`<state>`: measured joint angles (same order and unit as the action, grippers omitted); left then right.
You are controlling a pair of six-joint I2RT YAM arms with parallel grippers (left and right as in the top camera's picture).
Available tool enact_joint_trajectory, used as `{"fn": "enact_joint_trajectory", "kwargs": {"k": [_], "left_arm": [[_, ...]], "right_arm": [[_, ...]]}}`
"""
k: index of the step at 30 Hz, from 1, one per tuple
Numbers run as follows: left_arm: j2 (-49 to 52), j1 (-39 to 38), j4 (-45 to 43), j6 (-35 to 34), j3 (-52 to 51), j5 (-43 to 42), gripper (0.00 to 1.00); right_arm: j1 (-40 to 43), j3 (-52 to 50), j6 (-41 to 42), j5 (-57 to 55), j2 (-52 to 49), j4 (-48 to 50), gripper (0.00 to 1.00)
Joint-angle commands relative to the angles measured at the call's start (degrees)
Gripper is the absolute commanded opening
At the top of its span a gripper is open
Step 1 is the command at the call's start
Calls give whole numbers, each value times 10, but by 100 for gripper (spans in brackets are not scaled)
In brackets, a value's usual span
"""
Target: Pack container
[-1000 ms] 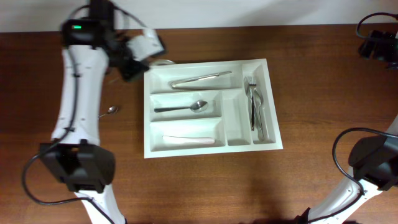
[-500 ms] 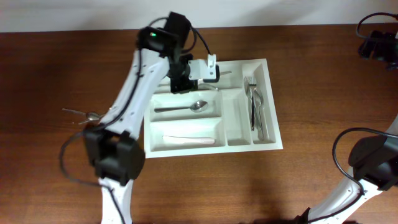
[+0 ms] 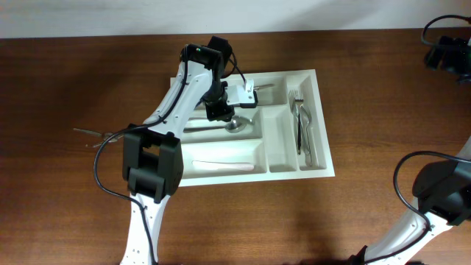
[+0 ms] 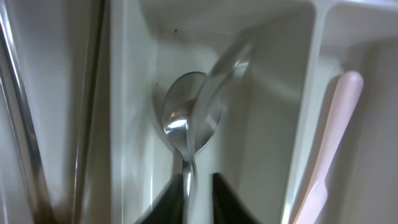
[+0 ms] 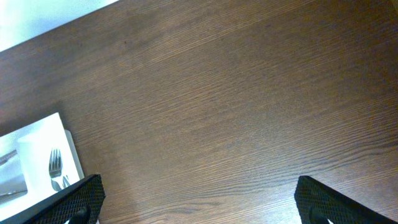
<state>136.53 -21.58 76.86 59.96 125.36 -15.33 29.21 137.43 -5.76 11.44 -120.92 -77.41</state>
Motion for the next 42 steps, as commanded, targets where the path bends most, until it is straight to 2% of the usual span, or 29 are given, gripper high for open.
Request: {"fn": "enact_joint_trajectory", "kwargs": {"k": [1, 2, 3, 7, 9, 13, 14, 18, 21, 24, 28, 31, 34, 42], "left_arm": [[14, 3, 0, -67, 2, 1, 30], [14, 3, 2, -81, 2, 1, 42], [13, 4, 4, -81, 3, 1, 45], [2, 13, 50, -86, 33, 0, 46], [-18, 21, 69, -113, 57, 0, 47], [-83, 43, 99, -162, 101, 2, 63], [-115, 57, 109, -162, 104, 4, 72], [-169, 111, 148, -163, 104, 4, 74], [-173, 163, 177, -165, 101, 4, 75], [-167, 218, 165, -164, 66, 17, 79], [-146, 301, 127, -164, -15, 90, 81], [-136, 349, 106, -107, -71, 94, 81], [-126, 396, 68, -29, -125, 94, 75], [-92, 459, -13, 90, -160, 90, 73]], "right_arm": [[1, -3, 5, -3, 4, 0, 99], [1, -3, 5, -3, 4, 0, 99], [1, -3, 5, -3, 4, 0, 99], [1, -3, 5, -3, 4, 0, 99], [1, -3, 5, -3, 4, 0, 99], [1, -3, 5, -3, 4, 0, 99], [1, -3, 5, -3, 4, 0, 99], [1, -3, 5, -3, 4, 0, 99], [1, -3, 5, -3, 4, 0, 99], [1, -3, 5, -3, 4, 0, 99], [1, -3, 5, -3, 4, 0, 99], [1, -3, 5, -3, 4, 0, 99], [1, -3, 5, -3, 4, 0, 99], [1, -3, 5, -3, 4, 0, 99]]}}
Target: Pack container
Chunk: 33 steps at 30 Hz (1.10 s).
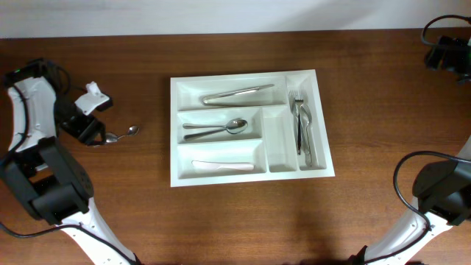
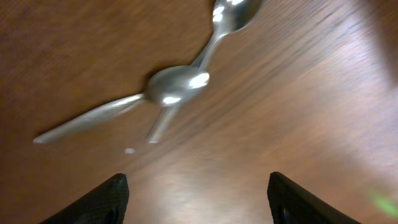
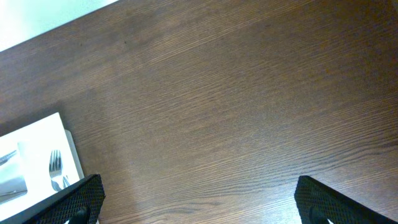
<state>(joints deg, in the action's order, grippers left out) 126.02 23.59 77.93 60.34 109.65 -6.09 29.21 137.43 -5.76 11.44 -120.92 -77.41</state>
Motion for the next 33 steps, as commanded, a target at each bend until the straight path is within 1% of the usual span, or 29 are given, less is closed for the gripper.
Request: {"fn": "enact_joint_trajectory", "kwargs": {"k": [1, 6, 12, 20, 22, 29, 33], "left_arm": [[16, 9, -34, 99, -3, -3, 73], [43, 8, -78, 148, -3, -2, 73], [81, 8, -96, 165, -3, 0, 75], [89, 5, -115, 166, -3, -1, 72], [89, 5, -116, 180, -3, -1, 69], [90, 3, -131, 191, -3, -6, 62], [90, 1, -140, 191, -3, -7, 62]], "right_arm": [[1, -3, 5, -3, 4, 0, 99], [1, -3, 5, -3, 4, 0, 99], [1, -3, 5, -3, 4, 0, 98], [1, -3, 5, -3, 4, 0, 99], [1, -3, 5, -3, 4, 0, 99], [1, -3, 5, -3, 4, 0, 99], [1, -3, 5, -3, 4, 0, 99]]}}
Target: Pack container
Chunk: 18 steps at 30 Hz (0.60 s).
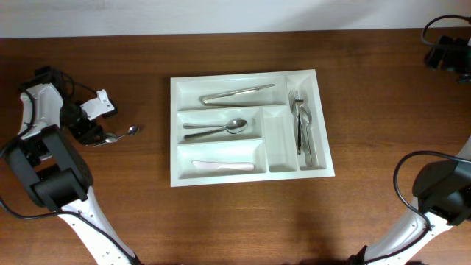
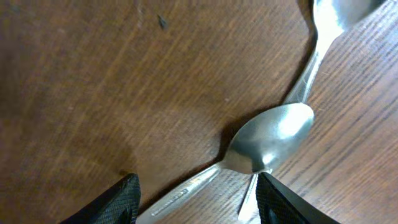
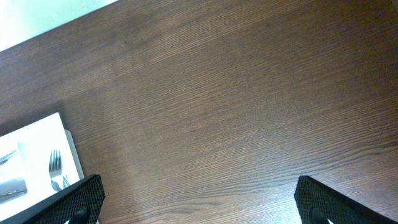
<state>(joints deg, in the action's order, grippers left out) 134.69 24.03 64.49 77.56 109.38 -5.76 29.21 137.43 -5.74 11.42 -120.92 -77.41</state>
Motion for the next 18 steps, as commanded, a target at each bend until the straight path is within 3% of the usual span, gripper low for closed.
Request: {"fn": "enact_joint_trajectory", "kwargs": {"k": [1, 7, 14, 15, 16, 18], "left_arm": [[3, -4, -10, 19, 0, -10, 61], [3, -4, -29, 19, 0, -10, 61], [3, -7, 22, 16, 0, -58, 61], [3, -7, 24, 16, 0, -64, 63], [3, -7, 24, 16, 0, -68, 85], [3, -7, 25, 16, 0, -78, 86]], "right_arm": [[1, -3, 5, -3, 4, 0, 99], [1, -3, 5, -3, 4, 0, 99], [1, -3, 5, -3, 4, 0, 99], [1, -3, 5, -3, 4, 0, 99], [1, -3, 5, -3, 4, 0, 99], [1, -3, 5, -3, 4, 0, 99]]}}
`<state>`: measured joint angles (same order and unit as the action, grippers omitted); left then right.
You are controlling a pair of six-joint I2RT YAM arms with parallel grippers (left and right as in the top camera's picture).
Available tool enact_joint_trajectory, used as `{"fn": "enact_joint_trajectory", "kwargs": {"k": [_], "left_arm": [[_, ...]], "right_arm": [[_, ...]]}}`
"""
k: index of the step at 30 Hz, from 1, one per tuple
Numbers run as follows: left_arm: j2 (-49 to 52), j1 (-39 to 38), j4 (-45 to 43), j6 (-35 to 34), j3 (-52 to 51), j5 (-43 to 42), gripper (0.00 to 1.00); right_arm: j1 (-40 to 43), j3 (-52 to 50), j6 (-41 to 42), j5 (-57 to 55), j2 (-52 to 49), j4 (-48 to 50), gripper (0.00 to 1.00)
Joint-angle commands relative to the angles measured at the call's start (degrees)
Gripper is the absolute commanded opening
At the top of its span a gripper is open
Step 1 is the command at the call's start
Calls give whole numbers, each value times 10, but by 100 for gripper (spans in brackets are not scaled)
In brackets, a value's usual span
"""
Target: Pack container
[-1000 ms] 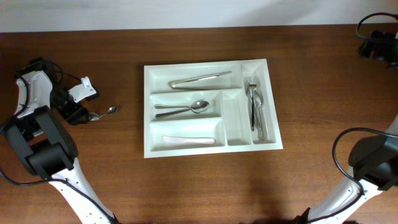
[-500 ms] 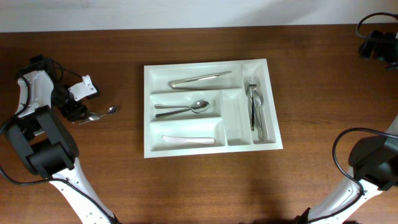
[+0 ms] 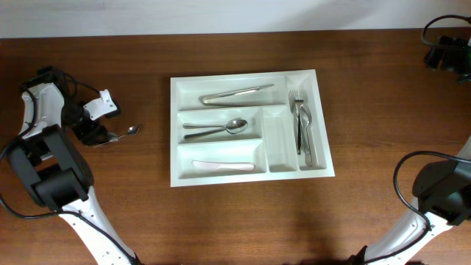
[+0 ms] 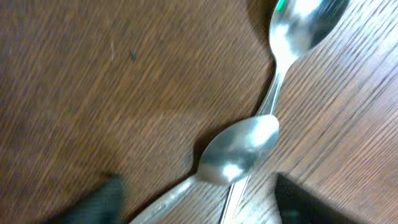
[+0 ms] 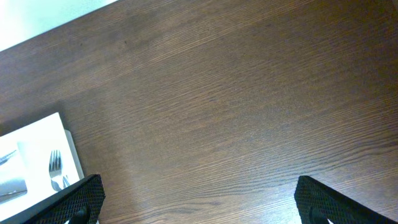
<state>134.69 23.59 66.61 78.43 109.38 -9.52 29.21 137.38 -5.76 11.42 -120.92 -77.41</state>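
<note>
The white cutlery tray [image 3: 243, 76] sits mid-table, holding a knife [image 3: 235, 94], spoons [image 3: 217, 129], a pale knife [image 3: 221, 165] and forks [image 3: 302, 129]. Two loose spoons [image 3: 121, 134] lie crossed on the wood to its left. The left wrist view shows one bowl [image 4: 239, 149] over the other spoon's handle, and that spoon's bowl [image 4: 301, 25] further off. My left gripper [image 4: 199, 211] is open just over them, fingers [image 4: 102, 202] blurred on either side. My right gripper [image 5: 199, 208] is open over bare wood at the far right corner.
One narrow compartment [image 3: 281, 140] of the tray holds nothing. The wooden table [image 3: 383, 147] extends to the right of the tray. A dark cable loop [image 3: 412, 173] hangs at the right arm's base, near the table's right edge.
My left gripper has shifted slightly over the two loose spoons; they sit further left in the wrist view and the far spoon's bowl shows more. It stays open. Right arm has not moved.
My left gripper was in the tray's middle compartment with its fingers close around a spoon handle. Then it was open over two spoons on the table to the left, the spoon left in the tray. Since then it has been close above those spoons.
</note>
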Motion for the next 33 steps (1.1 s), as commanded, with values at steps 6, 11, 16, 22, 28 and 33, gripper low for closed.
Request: {"fn": "enact_joint_trajectory", "kwargs": {"k": [6, 11, 16, 22, 28, 33], "left_arm": [[3, -3, 6, 60, 0, -7, 79], [3, -5, 5, 152, -6, 14, 64], [4, -15, -17, 165, -15, 65, 63], [4, -38, -65, 164, -42, 115, 63], [4, -58, -88, 164, -67, 122, 63], [4, -63, -89, 163, -81, 118, 59]], "right_arm": [[1, -2, 5, -3, 4, 0, 99], [1, -2, 5, -3, 4, 0, 99], [1, -2, 5, -3, 4, 0, 99], [1, -2, 5, -3, 4, 0, 99], [1, -2, 5, -3, 4, 0, 99], [1, -2, 5, -3, 4, 0, 99]]}}
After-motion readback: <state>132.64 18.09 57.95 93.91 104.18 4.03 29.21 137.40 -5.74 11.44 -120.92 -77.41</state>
